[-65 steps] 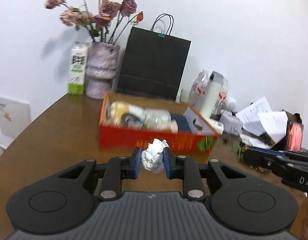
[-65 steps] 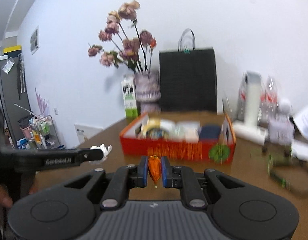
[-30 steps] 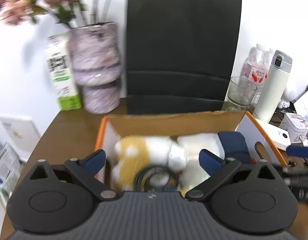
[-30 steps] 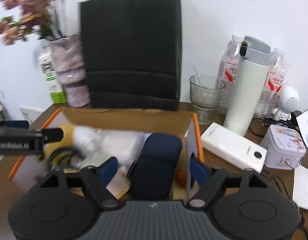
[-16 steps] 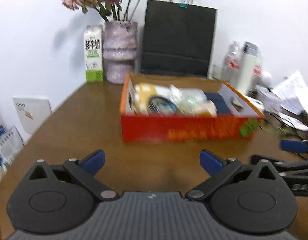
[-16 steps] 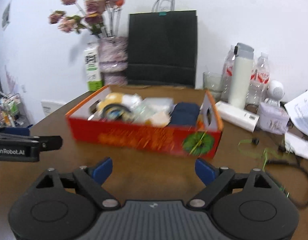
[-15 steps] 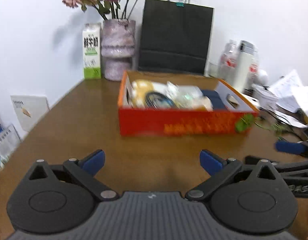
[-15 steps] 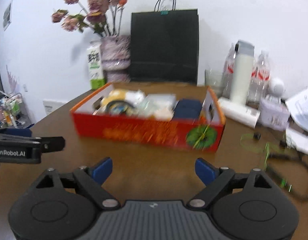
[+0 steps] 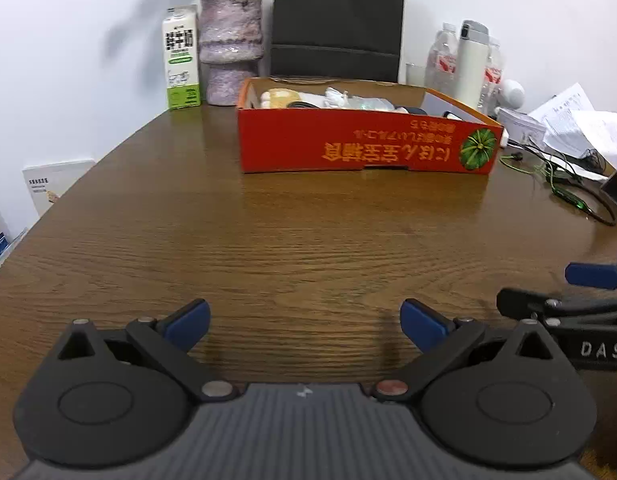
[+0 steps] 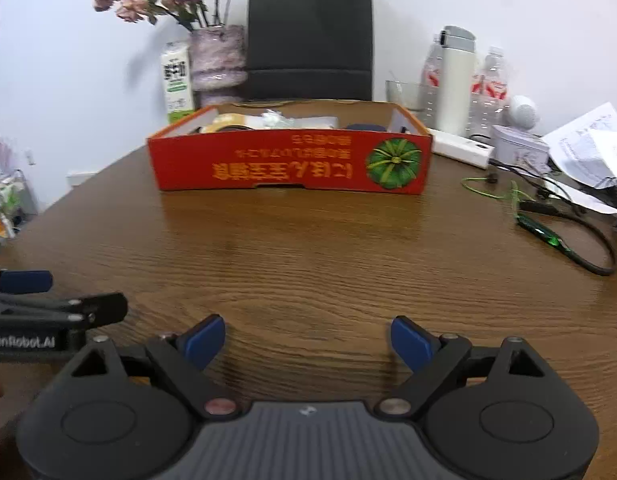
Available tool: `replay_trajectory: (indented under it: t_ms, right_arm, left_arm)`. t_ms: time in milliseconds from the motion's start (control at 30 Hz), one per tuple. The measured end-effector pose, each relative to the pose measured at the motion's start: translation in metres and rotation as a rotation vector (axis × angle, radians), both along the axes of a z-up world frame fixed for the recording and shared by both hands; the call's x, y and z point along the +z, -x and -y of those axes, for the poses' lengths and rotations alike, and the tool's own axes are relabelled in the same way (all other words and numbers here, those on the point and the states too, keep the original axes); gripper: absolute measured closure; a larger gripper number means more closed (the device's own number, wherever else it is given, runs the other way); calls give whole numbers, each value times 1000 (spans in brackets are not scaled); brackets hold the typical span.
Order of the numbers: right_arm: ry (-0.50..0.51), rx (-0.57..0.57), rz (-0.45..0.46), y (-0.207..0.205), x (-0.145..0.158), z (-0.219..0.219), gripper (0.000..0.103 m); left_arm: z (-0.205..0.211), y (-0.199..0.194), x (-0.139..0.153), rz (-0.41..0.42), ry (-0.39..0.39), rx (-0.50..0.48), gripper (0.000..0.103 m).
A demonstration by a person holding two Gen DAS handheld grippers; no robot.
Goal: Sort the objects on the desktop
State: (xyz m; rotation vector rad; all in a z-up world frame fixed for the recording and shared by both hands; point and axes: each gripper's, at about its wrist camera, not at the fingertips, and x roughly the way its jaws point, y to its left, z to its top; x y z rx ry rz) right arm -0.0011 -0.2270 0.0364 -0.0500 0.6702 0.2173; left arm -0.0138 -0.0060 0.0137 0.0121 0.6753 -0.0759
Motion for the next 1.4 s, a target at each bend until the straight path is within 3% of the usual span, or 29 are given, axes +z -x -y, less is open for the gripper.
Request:
replay_trajectory:
  t_ms: [267,367,1400]
  right_arm:
    - [45,-38,2,-9,-6,1,10]
    - [35,-41,-18,-12,-9,0,0]
    - [15,-37,-34,-19,-10,-1,0]
  left_arm:
    - [9,-3,-8,-18,-32,18,0]
    - [7,-4,-8,-21,-24,28,0]
    - [6,-9,-7,-23,-25,22,0]
